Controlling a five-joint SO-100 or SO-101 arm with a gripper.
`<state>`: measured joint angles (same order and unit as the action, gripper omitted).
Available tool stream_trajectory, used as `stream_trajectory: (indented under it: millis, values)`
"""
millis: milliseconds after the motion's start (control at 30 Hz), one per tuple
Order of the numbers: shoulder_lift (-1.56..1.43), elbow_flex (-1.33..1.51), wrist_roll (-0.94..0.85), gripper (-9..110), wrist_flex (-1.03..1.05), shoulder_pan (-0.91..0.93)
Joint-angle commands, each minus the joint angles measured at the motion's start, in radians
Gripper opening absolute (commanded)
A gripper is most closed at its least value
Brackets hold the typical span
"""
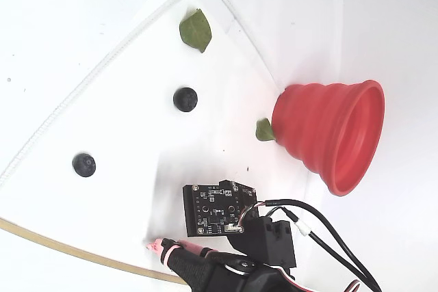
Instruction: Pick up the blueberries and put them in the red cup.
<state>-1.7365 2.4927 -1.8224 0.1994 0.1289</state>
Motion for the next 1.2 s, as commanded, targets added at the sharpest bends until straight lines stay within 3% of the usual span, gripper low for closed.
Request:
stream_trajectory:
  millis: [0, 1167]
  values:
    - [-0.104, -0.029, 0.005, 11, 0.012, -0.009]
    - [-0.390, -0.132, -0.055, 11, 0.104, 0.061]
